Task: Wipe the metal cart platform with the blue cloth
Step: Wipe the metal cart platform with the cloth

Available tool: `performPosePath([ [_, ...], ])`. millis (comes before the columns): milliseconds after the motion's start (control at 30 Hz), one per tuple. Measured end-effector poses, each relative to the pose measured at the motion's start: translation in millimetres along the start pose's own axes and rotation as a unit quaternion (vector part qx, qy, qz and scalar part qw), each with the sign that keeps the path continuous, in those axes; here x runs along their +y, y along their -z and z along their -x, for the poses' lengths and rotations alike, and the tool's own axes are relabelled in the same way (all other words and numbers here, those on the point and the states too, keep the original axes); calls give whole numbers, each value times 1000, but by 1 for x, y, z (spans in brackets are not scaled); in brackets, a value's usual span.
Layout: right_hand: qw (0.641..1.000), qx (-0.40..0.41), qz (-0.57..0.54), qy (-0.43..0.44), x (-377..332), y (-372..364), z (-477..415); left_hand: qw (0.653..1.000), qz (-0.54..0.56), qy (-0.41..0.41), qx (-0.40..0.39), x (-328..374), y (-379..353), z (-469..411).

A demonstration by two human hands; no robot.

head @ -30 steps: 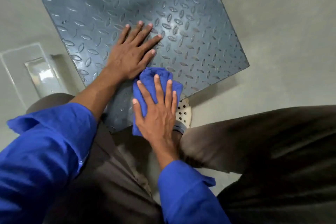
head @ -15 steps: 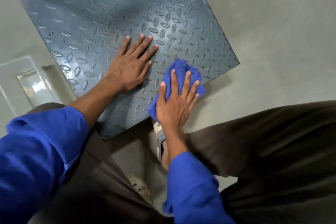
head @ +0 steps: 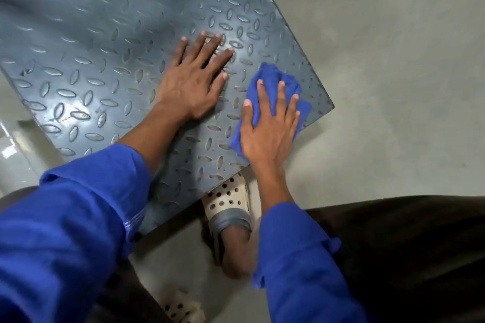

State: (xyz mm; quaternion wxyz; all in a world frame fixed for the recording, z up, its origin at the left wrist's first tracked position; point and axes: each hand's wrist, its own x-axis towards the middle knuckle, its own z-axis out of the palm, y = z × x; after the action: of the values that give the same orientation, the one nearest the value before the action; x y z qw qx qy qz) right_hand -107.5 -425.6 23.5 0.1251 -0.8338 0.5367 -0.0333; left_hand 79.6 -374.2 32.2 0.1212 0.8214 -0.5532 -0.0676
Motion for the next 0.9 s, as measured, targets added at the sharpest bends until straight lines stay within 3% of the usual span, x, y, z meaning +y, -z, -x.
performPosePath([
  [133, 997, 15, 13, -73, 29, 19, -81, 1000, 0, 22, -10, -9, 5, -6],
  [233, 997, 21, 5, -76, 8, 16, -109, 1000, -4, 30, 0, -9, 3, -8],
  [400, 999, 31, 12, 29, -21, -2, -4, 1000, 3, 28, -4, -4, 7, -7],
  [500, 999, 35, -3, 27, -8, -7, 43, 1000, -5, -7, -2, -15, 12, 8],
  [733, 997, 53, 6, -57, -6, 5, -38, 997, -58, -49, 3, -85, 26, 92],
  [833, 995, 79, 8, -57, -45, -7, 25, 997, -62, -39, 15, -86, 25, 102],
  [900, 998, 55, 1, 4, -81, -17, 92, 997, -60, -37, 27, -84, 26, 100],
])
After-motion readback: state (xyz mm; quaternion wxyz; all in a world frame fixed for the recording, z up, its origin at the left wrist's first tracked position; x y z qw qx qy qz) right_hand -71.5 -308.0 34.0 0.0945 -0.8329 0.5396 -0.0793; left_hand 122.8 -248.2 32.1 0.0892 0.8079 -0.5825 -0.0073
